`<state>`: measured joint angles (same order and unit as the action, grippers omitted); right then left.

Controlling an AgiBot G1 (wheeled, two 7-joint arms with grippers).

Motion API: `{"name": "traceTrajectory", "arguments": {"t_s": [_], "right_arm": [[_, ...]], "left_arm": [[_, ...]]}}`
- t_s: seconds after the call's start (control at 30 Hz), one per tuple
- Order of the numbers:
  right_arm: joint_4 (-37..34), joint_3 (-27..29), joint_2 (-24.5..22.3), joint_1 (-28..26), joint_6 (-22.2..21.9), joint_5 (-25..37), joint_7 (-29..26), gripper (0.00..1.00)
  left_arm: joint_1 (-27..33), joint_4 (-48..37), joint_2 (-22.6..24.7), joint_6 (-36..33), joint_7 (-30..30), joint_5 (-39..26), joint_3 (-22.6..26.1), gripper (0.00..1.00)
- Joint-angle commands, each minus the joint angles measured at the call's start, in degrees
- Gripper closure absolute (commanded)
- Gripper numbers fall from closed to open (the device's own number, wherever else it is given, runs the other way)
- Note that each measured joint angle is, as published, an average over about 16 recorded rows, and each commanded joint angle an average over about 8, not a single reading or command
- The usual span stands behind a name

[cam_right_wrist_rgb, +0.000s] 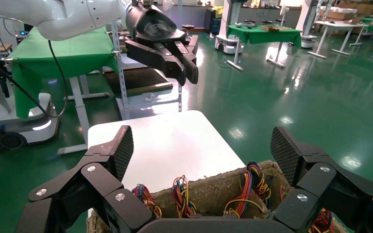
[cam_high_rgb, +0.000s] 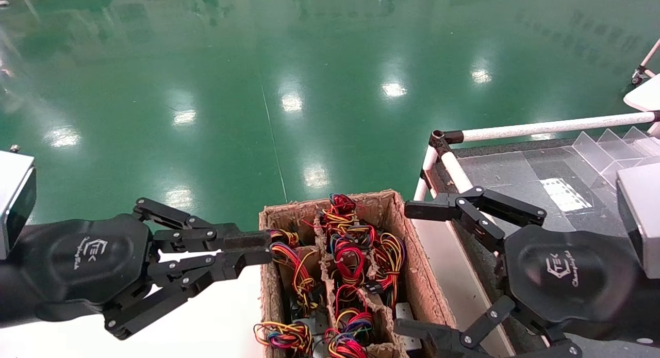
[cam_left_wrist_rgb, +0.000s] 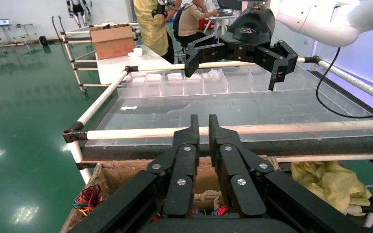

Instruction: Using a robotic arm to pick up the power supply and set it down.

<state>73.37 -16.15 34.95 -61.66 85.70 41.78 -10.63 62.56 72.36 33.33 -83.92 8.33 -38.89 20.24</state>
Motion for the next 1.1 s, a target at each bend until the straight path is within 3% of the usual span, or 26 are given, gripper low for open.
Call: {"name": "traceTrajectory", "arguments": {"t_s": [0.03,0.17,0.2,0.43,0.47,1.1], "right_arm": [[0.00,0.00,0.00,0.00,0.00,0.00,0.00,0.00],[0.00,0.00,0.00,0.00,0.00,0.00,0.00,0.00],[0.00,0.00,0.00,0.00,0.00,0.00,0.00,0.00],[0.00,0.00,0.00,0.00,0.00,0.00,0.00,0.00],[0.00,0.00,0.00,0.00,0.00,0.00,0.00,0.00],[-0.66,-0.43,0.10,-0.14,-0.63,1.11,-0.18,0.00]], "left_arm": [[0.00,0.00,0.00,0.00,0.00,0.00,0.00,1.00],[0.00,0.00,0.00,0.00,0.00,0.00,0.00,1.00],[0.00,0.00,0.00,0.00,0.00,0.00,0.00,0.94],[0.00,0.00,0.00,0.00,0.00,0.00,0.00,0.07],[0.00,0.00,0.00,0.00,0.00,0.00,0.00,0.00],[0.00,-0.01,0.00,0.00,0.00,0.00,0.00,0.00]]}}
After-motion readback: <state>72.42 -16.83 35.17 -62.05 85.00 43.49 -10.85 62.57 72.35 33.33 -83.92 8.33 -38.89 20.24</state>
